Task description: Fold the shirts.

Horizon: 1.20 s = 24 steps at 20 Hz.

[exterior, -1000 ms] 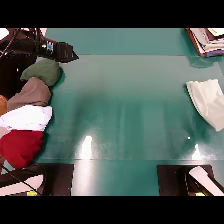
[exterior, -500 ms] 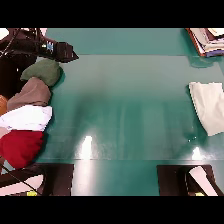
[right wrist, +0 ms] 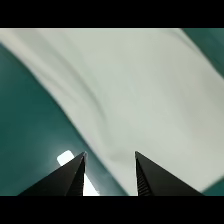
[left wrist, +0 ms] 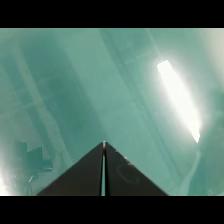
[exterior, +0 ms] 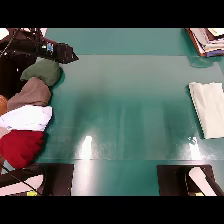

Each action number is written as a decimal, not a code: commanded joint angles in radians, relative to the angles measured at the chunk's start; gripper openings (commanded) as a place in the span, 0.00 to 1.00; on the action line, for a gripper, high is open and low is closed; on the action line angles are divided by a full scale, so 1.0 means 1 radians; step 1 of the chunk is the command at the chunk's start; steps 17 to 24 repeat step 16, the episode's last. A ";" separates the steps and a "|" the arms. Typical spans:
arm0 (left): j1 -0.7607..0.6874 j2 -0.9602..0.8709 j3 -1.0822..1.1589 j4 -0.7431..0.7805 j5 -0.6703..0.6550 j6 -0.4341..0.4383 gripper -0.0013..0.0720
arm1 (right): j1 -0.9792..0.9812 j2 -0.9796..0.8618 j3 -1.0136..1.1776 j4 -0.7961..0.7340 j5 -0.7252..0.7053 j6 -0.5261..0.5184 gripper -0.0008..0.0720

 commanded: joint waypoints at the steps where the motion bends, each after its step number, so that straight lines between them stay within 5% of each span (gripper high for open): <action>1: 0.000 0.001 0.000 0.000 0.001 0.002 0.05 | 0.245 -0.018 0.019 0.081 0.009 -0.001 0.51; 5: 0.000 0.001 0.000 0.000 0.001 0.002 0.05 | 0.571 -0.071 0.019 0.078 -0.019 -0.001 0.50; 6: 0.000 0.001 0.000 0.000 0.001 0.002 0.05 | 0.634 -0.083 0.019 0.078 -0.033 -0.001 0.36; 7: 0.000 0.001 0.000 0.000 0.001 0.002 0.05 | 0.696 -0.095 0.019 0.078 -0.037 -0.001 0.04; 13: 0.000 0.001 0.000 0.000 0.001 0.002 0.05 | 0.873 -0.147 0.019 0.073 -0.031 -0.002 0.04; 24: 0.000 0.001 0.000 0.000 0.001 0.002 0.05 | 0.893 -0.146 0.019 0.073 -0.026 -0.002 0.04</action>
